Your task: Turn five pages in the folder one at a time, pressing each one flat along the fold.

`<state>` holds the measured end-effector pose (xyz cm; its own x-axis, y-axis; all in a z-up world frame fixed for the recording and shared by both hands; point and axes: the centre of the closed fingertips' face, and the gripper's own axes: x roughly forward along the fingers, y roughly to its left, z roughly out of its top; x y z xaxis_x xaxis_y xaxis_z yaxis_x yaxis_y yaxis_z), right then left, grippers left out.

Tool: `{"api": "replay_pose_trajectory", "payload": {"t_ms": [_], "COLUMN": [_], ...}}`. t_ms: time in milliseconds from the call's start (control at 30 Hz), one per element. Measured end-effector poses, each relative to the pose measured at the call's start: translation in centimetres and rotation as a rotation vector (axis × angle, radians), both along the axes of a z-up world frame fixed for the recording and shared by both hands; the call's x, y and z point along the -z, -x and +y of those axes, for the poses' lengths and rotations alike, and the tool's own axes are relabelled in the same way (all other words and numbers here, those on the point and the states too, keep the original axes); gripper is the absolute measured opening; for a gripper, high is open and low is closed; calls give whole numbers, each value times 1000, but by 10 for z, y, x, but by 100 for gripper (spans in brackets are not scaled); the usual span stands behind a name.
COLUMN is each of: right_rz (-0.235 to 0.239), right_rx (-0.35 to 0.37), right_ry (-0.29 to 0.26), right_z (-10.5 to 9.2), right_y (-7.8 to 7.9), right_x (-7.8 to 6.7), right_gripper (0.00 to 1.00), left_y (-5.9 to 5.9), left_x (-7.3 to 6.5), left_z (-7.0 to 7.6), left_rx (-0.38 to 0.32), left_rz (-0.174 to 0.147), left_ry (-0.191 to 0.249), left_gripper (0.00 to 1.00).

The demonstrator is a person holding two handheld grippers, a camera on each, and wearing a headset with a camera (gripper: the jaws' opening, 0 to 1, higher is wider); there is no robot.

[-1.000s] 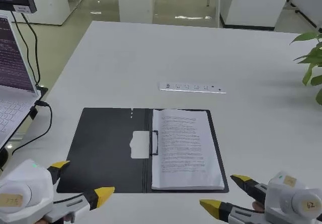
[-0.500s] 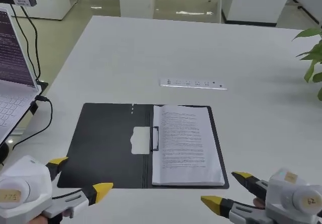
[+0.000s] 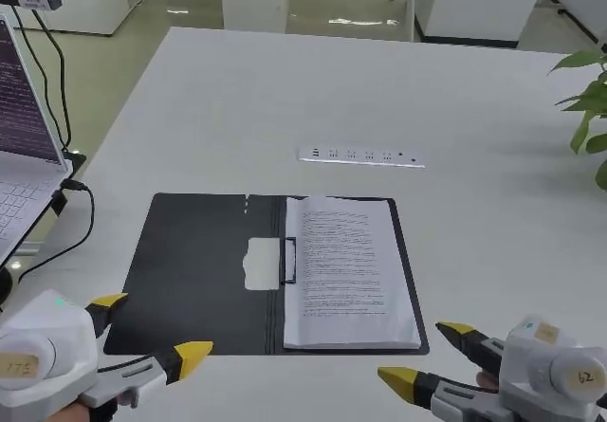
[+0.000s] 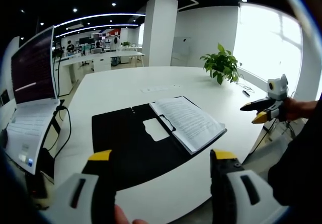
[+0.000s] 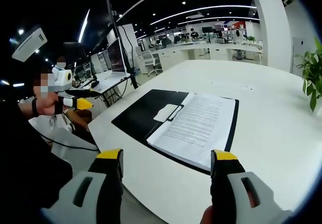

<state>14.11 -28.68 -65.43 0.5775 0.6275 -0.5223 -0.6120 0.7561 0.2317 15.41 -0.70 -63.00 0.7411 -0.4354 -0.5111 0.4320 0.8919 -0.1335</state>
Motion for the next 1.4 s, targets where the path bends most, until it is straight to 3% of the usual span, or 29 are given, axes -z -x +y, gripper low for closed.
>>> {"api": "replay_pose_trajectory", "payload": {"t_ms": [767, 1400], "right_rz": [0, -3], "right_rx": [3, 1], "right_ry": [-6, 13], "right_z": [0, -1], "right_y": [-1, 5], "right_x": [0, -4], "right_gripper": [70, 71], "left_y": [-2, -17], "left_x": [-2, -6], "left_z": [0, -28], "left_rx": [-1, 100], "left_rz": [-3, -21], "left_ry": [-1, -1], "left_gripper": [78, 78]}}
